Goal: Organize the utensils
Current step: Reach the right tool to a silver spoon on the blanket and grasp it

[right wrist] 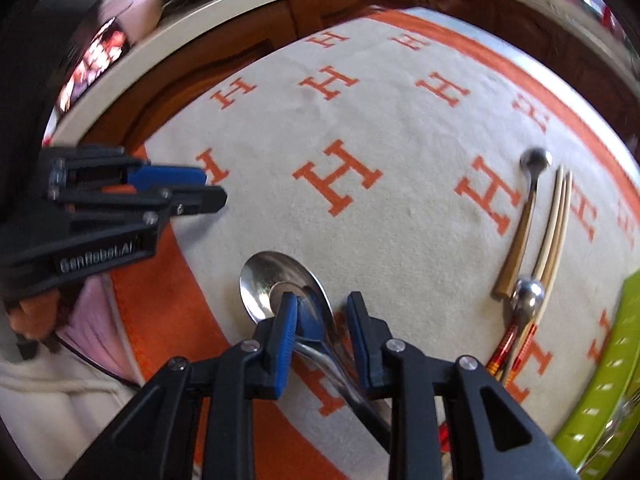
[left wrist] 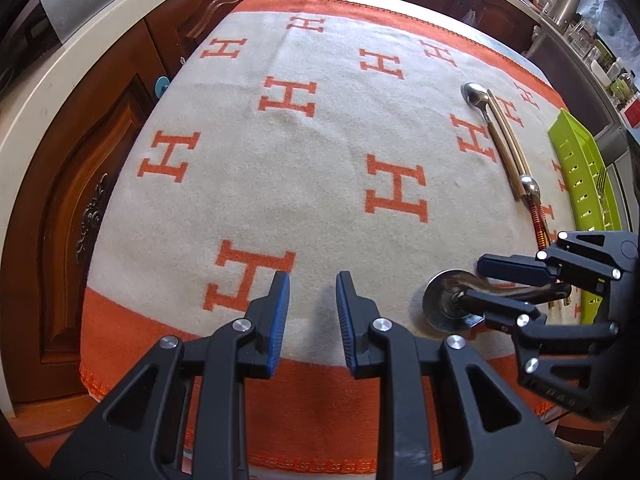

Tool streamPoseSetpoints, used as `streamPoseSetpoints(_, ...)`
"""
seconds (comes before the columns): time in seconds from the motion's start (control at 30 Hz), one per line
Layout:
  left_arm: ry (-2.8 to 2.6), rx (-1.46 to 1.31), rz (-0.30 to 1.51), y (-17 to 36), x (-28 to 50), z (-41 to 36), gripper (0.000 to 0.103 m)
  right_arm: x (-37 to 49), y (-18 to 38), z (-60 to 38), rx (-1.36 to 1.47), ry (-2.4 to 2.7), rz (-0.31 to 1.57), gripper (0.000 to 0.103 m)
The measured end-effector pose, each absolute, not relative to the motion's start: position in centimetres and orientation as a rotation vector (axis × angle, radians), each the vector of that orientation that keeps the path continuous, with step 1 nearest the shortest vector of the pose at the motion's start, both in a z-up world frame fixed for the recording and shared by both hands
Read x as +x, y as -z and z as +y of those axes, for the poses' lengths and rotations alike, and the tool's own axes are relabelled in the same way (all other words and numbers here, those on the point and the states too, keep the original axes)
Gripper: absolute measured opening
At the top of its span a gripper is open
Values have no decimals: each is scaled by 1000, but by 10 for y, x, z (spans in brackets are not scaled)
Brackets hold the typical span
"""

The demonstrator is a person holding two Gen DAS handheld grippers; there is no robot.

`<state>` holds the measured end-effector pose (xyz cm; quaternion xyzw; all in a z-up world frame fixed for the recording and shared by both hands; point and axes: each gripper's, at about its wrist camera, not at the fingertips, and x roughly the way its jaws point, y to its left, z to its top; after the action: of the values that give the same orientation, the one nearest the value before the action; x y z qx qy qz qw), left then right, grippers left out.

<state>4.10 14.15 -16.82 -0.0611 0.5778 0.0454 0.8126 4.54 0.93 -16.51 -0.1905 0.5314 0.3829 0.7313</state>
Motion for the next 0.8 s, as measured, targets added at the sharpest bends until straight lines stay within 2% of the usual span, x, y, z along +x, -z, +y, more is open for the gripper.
streamPoseSetpoints(0.13,-96,-134,1236,169,41,142,21,27,163,13,-533,-853,1095,23)
streamPoseSetpoints(0.2,-96,-133,1236,169,41,142,21,22,162,12,-547,-847,1073,12)
streamPoseSetpoints(0.3,-94,-134,1237,169,41,141,21,20,158,4,-501,-834,1064,2)
streamPoseSetpoints(0.8,-57,-96,1212,156,42,120,21,18,122,-56,-116,-699,1030,0)
